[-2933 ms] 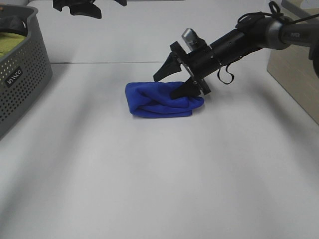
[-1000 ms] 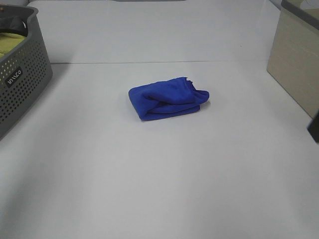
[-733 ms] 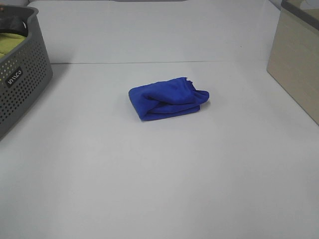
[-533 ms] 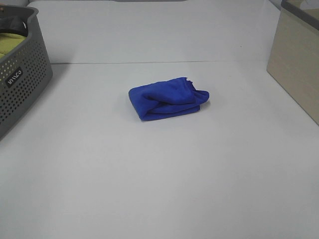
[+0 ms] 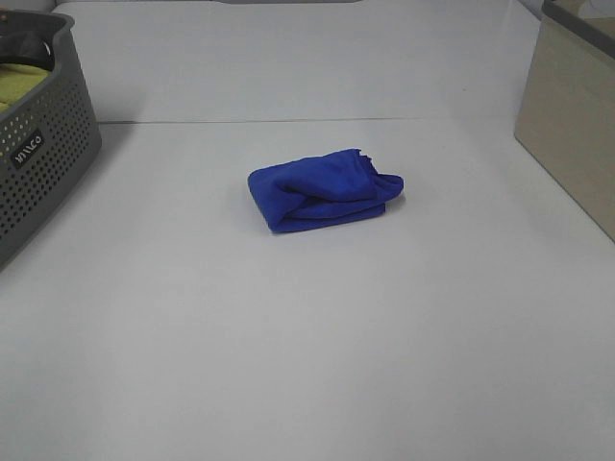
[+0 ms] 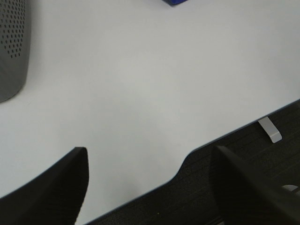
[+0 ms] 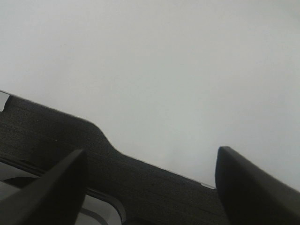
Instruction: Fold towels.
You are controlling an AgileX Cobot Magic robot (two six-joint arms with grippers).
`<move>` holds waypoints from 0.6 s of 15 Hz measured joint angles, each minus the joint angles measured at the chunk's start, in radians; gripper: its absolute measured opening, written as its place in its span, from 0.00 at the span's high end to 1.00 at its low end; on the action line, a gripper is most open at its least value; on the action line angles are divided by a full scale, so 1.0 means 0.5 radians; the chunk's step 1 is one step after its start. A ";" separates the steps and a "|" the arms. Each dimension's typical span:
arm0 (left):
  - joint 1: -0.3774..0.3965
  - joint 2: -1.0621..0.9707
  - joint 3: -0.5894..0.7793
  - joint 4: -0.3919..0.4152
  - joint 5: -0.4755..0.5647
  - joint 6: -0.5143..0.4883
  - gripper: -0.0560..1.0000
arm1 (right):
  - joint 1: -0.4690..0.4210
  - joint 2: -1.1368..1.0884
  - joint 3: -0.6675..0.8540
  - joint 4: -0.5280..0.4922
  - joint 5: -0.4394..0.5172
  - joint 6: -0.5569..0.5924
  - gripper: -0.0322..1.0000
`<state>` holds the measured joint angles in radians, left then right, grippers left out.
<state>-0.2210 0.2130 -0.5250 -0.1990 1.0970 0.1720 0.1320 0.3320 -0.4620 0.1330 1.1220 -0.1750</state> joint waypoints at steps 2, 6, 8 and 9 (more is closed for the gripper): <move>0.000 0.000 0.000 0.000 0.000 0.002 0.29 | 0.000 -0.002 0.000 0.000 -0.010 0.000 0.26; 0.000 0.000 0.000 0.002 0.000 0.008 0.29 | 0.000 -0.002 0.000 0.000 -0.016 0.000 0.26; 0.000 0.000 0.000 0.002 0.000 0.008 0.29 | 0.000 -0.002 0.000 0.000 -0.016 0.000 0.26; 0.000 0.000 0.000 0.002 0.000 0.008 0.29 | 0.000 -0.002 0.000 0.000 -0.016 0.000 0.26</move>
<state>-0.2210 0.2130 -0.5250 -0.1980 1.0970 0.1760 0.1320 0.3310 -0.4620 0.1330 1.1140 -0.1750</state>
